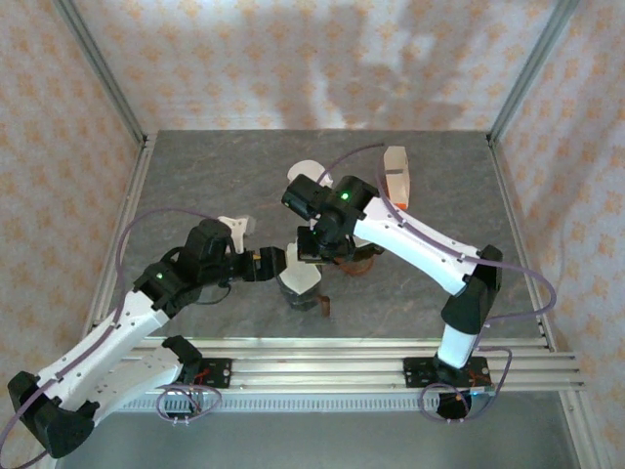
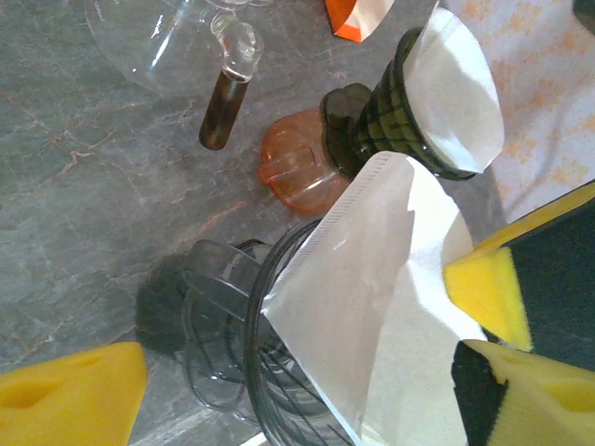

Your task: Place the coffee filter in the dripper

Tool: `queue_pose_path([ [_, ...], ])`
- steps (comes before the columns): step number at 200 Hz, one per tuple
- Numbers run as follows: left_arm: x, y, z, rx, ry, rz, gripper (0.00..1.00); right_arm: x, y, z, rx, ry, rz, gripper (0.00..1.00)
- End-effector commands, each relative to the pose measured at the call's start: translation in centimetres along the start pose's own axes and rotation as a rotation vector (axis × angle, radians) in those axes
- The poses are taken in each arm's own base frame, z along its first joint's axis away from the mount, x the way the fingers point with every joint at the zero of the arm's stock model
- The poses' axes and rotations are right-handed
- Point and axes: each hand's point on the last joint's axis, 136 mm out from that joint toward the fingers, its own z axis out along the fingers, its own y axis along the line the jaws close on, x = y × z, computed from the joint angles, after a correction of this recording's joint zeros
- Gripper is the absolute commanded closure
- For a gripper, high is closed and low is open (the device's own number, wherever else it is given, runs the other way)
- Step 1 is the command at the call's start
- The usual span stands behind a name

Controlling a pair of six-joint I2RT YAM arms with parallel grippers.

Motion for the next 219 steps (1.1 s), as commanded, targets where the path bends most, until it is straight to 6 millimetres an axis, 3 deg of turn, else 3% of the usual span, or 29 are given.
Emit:
queue_pose_path([
  [1,0.9,1.0,0.2,-0.033,0.037,0.020,0.17,-0.4,-0.3,-0.6,0.030,-0.029,-0.020,1.00],
  [31,1.4,1.7,0.5,-0.063,0.058,0.015,0.28,-0.5,-0.4,-0.9,0.030,-0.041,-0.027,0.99],
  [72,1.9,2.4,0.7,-0.084,0.073,0.010,0.32,-1.7,-0.7,-2.4,0.017,-0.154,-0.091,0.67],
  [113,1.7,2.4,0.5,-0.087,0.060,0.004,0.32,-2.7,-0.8,-4.1,-0.039,-0.290,-0.170,0.50],
  [177,1.6,2.3,0.7,-0.078,0.057,-0.009,0.32,-1.0,-0.9,-2.3,-0.045,-0.255,-0.192,0.50],
  [219,1.7,2.3,0.7,-0.076,0.059,-0.014,0.32,-0.7,-0.5,-1.4,-0.048,-0.235,-0.205,0.65],
])
